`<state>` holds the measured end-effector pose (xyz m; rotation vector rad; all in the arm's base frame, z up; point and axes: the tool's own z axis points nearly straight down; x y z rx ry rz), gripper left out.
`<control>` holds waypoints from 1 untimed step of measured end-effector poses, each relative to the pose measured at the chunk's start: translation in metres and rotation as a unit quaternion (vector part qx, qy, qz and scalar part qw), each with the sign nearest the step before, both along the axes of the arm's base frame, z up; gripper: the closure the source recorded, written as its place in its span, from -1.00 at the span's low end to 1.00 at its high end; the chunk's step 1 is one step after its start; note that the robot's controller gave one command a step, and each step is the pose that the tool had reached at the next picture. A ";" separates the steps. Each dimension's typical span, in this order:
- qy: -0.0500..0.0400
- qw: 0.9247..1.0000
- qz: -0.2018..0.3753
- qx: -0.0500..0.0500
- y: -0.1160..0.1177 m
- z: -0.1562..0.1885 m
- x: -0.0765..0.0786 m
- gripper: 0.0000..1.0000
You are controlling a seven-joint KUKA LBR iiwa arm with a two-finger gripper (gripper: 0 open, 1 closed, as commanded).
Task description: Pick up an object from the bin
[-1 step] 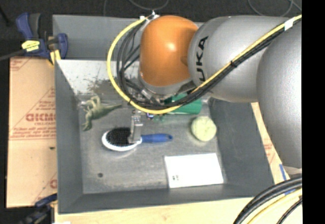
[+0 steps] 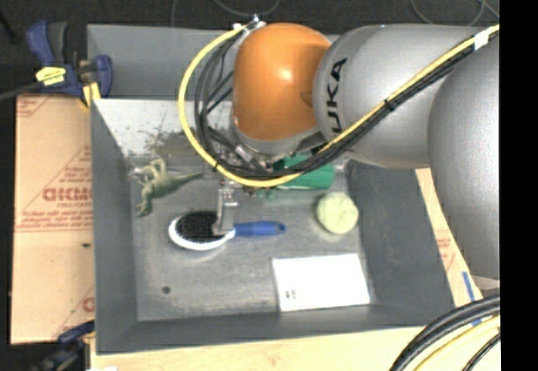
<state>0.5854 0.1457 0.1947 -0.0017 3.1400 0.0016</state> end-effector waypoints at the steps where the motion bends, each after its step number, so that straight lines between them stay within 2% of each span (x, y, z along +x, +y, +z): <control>1: -0.004 0.999 -0.032 0.001 -0.008 -0.032 0.004 -1.00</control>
Offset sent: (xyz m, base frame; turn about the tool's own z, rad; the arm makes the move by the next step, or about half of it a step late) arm 0.0305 0.0007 -0.1247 0.0549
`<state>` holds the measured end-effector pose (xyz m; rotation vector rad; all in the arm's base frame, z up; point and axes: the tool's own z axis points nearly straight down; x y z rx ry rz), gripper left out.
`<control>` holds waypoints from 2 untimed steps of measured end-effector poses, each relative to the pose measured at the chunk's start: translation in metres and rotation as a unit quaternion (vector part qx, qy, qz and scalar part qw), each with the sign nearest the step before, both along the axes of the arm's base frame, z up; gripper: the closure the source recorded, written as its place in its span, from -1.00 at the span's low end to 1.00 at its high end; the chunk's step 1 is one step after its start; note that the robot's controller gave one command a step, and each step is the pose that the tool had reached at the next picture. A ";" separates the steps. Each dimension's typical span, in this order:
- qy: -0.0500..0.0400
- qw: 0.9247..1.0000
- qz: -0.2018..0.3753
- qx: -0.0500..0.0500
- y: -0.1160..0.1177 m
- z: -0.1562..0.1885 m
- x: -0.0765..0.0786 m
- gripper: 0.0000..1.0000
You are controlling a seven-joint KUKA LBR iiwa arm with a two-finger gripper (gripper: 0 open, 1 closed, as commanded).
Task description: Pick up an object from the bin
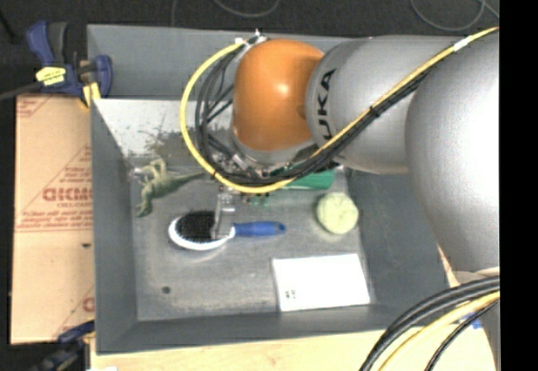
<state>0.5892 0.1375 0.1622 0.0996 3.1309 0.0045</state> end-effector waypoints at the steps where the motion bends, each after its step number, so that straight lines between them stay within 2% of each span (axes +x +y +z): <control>1: -0.003 1.000 0.003 0.002 0.009 -0.083 0.033 1.00; 2: -0.003 1.000 0.003 0.002 0.009 -0.083 0.033 1.00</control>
Offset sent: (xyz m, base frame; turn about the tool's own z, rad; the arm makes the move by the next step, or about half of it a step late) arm 0.0000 0.0000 0.0000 0.0000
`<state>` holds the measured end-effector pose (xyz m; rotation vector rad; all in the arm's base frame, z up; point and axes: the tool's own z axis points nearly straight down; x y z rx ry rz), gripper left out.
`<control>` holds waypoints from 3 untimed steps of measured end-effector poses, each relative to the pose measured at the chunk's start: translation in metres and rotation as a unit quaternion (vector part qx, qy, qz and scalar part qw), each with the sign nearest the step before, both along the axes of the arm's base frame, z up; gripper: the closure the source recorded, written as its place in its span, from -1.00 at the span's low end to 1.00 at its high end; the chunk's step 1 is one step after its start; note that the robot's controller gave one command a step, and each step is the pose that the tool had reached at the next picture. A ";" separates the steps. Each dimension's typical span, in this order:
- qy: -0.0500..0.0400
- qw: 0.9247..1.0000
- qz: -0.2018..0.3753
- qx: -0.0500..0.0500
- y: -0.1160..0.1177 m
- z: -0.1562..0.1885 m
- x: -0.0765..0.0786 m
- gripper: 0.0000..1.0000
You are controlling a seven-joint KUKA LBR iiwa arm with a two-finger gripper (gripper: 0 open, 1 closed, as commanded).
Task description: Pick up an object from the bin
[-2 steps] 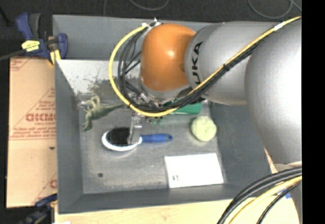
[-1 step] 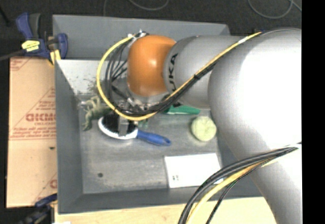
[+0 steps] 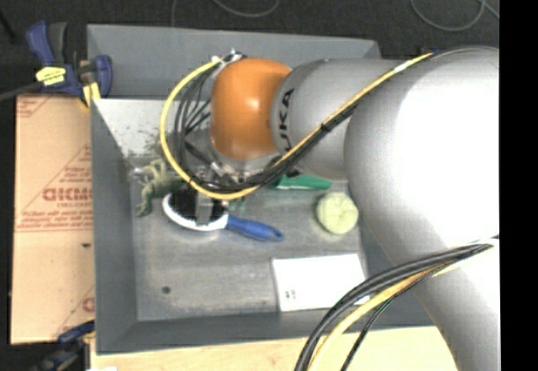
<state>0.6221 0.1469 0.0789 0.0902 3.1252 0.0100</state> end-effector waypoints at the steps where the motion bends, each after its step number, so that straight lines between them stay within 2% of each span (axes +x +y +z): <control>1: 0.000 1.000 0.000 0.000 0.000 0.002 -0.001 1.00; 2: 0.004 0.999 0.038 -0.003 0.001 0.037 -0.002 1.00; 3: 0.011 0.999 0.032 -0.004 -0.001 0.074 -0.016 1.00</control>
Offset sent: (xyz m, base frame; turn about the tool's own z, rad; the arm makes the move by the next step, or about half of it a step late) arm 0.0037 -0.0215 -0.0089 -0.3255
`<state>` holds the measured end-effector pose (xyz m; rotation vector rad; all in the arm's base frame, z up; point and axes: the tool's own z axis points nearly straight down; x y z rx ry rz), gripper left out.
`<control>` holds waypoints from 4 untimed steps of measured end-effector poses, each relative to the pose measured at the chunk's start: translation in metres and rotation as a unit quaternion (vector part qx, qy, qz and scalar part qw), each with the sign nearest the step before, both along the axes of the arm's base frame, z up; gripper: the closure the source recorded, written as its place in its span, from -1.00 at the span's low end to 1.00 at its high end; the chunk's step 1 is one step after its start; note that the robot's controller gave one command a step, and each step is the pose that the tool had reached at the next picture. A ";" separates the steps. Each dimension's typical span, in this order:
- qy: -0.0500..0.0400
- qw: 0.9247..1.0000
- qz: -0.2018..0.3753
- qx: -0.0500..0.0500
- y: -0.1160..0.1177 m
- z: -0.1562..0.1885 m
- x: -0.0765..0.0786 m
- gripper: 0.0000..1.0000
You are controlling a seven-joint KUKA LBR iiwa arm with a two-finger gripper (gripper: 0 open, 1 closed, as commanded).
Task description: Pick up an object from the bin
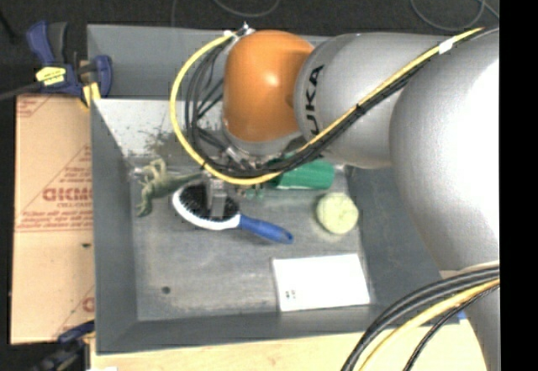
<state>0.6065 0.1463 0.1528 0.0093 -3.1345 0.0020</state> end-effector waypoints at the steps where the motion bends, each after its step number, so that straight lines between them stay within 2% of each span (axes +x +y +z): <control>1: -0.004 1.000 -0.002 0.001 0.000 0.057 0.019 1.00; 2: -0.004 1.000 -0.007 0.001 -0.003 0.098 0.004 1.00; 3: -0.006 1.000 -0.007 0.001 -0.003 0.101 0.003 1.00; 4: -0.001 1.000 0.020 0.000 0.000 0.100 0.003 1.00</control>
Offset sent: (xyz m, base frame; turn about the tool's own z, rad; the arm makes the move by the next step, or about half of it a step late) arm 0.0034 -0.0021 0.0980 0.0160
